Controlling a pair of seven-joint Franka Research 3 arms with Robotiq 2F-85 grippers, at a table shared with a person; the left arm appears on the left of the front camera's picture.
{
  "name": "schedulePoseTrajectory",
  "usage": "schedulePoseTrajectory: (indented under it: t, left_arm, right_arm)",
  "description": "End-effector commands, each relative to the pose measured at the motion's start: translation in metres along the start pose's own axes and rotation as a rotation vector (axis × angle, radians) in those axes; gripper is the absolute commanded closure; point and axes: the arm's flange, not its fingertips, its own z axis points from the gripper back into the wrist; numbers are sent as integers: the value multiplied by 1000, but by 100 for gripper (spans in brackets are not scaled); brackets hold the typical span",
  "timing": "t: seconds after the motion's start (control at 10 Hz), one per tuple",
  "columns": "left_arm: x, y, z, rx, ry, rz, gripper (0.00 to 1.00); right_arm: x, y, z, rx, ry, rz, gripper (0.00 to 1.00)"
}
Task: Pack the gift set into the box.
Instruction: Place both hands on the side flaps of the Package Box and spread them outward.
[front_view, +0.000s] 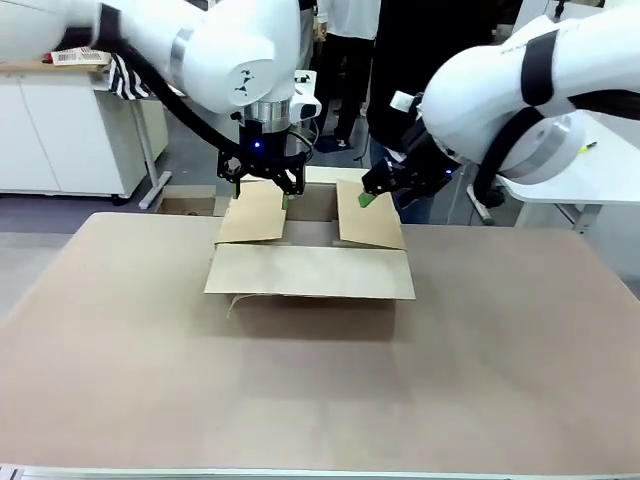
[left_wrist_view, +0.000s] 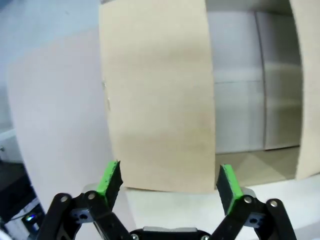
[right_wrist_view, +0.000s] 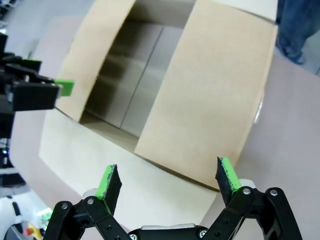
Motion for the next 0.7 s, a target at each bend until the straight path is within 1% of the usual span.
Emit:
schedulePoseTrajectory:
  t: [0.0, 0.2, 0.3, 0.4, 0.5, 0.6]
  left_arm:
    - [26, -26, -3, 9, 50, -17, 0]
    - [34, -32, -21, 57, 73, 12, 0]
    - [36, -30, -35, 76, 96, 26, 0]
    - [35, -28, -44, 96, 113, 44, 0]
    - [33, -26, -51, 125, 115, 66, 0]
    - [31, -24, -56, 148, 109, 89, 0]
  right_arm:
    - [-7, -4, 0, 27, -7, 6, 0]
    - [-7, -4, 0, 27, -7, 6, 0]
    - [-1, 0, -1, 0, 2, 0, 0]
    - [-18, -8, 23, 17, -73, -46, 0]
    - [-39, -14, 47, 40, -167, -58, 0]
    - [-59, -20, 68, 11, -279, -90, 0]
